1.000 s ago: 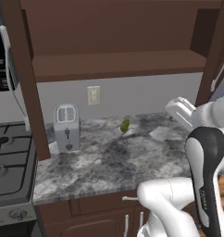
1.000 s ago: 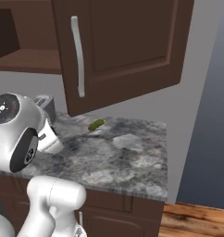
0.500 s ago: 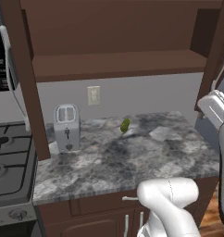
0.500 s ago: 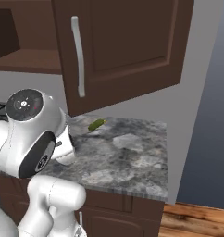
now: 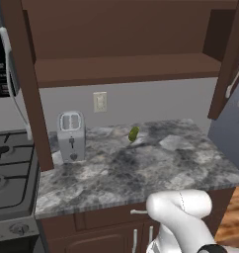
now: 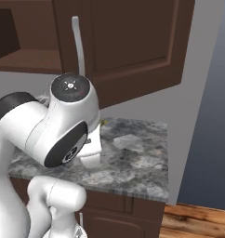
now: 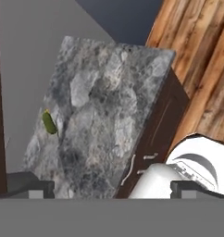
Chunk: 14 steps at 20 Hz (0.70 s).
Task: Close all open cabinet doors.
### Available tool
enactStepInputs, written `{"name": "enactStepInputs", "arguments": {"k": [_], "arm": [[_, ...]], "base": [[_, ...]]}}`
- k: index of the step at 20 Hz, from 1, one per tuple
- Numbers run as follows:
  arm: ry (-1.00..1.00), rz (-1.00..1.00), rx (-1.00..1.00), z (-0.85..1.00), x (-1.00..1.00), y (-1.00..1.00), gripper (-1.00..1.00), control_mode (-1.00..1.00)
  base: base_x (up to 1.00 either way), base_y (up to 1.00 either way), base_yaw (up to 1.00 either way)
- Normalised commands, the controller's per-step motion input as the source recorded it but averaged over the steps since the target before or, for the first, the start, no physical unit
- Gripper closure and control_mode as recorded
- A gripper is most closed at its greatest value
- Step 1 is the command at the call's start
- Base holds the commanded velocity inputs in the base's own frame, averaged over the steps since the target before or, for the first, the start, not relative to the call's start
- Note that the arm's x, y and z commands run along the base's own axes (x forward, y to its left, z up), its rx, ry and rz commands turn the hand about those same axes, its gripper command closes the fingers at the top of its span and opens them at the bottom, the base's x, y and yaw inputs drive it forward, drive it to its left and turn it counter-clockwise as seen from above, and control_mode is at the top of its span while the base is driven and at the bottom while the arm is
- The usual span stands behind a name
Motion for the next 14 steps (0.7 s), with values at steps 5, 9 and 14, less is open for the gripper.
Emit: {"name": "enactStepInputs", "arguments": {"k": [5, 9, 14], "arm": [[0.03, 0.08, 0.09, 0.12, 0.16, -0.44, -1.0, -1.0], [0.0, 0.23, 0.19, 0.19, 0.26, -0.31, -1.0, -1.0], [0.0, 0.21, 0.24, 0.17, 0.35, -0.19, -1.0, -1.0]], "base": [[0.0, 0.0, 0.0], [0.0, 0.0, 0.0], [0.0, 0.0, 0.0]]}}
